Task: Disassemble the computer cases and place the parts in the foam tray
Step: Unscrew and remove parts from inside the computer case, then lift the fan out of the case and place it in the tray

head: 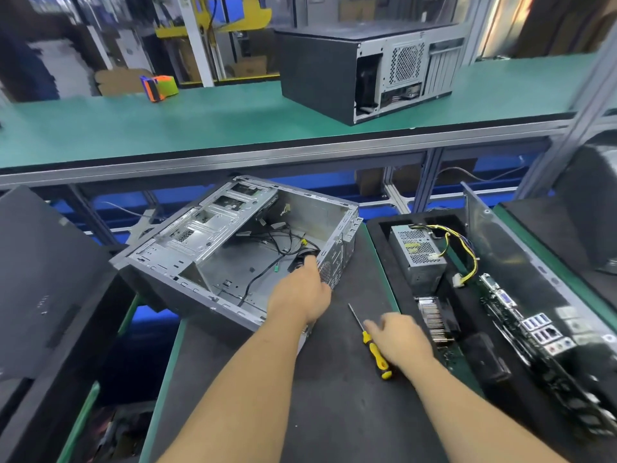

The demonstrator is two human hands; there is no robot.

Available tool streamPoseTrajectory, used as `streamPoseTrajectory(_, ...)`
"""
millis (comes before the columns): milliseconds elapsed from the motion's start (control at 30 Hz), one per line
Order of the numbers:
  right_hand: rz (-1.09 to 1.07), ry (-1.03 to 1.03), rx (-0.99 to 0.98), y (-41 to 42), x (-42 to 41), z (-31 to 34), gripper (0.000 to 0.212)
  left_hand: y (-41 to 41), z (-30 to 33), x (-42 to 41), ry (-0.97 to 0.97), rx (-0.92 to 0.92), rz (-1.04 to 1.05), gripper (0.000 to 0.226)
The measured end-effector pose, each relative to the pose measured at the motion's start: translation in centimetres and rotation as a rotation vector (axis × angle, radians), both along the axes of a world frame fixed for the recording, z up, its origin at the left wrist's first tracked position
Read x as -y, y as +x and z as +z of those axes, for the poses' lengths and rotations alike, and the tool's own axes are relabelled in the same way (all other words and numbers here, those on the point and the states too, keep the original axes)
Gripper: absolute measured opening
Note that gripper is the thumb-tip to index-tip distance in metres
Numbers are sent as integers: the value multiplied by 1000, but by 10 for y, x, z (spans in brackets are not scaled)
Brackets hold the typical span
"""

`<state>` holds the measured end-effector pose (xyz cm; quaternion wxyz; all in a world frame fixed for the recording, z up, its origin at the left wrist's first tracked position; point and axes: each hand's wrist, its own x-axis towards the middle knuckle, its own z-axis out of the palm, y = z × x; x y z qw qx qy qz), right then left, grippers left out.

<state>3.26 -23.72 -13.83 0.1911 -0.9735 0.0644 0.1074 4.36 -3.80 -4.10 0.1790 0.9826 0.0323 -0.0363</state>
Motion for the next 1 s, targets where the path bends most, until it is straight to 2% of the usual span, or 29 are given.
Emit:
streamPoseTrajectory(67, 116, -119, -148, -5, -14, 0, 39, 0, -1, 0, 8, 14, 5, 16)
streamPoseTrajectory(133, 126, -140, -202, -6, -16, -2, 32, 0, -2, -1, 5, 21, 17, 12)
streamPoseTrajectory(233, -17, 58, -194, -2, -12, 2, 20, 1, -5, -1, 9, 28, 35, 10)
streamPoseTrajectory(300, -164, 293, -127, 8, -9, 11, 21, 0, -6, -2, 24, 33, 31, 12)
streamPoseTrajectory(367, -217, 463, -10, 23, -6, 27, 21, -1, -7, -3, 42, 36, 28, 14)
streamPoseTrajectory(467, -176, 514, 236, 50, -9, 62, 15, -4, -8, -4, 60, 36, 26, 16)
streamPoseTrajectory(633, 109, 308, 499, 117, -38, 117, 32, -4, -7, -6, 73, 20, 14, 18)
streamPoseTrajectory(733, 370, 113, 393, 152, -53, 126, 34, -3, -4, -4, 86, 1, -4, 20)
streamPoseTrajectory(833, 461, -5, 228, 171, -57, 120, 46, -3, -3, -3, 107, -15, -5, 25)
streamPoseTrajectory(1000, 528, -57, 273, 174, -61, 119, 48, -4, -4, -5, 116, 9, -11, 20)
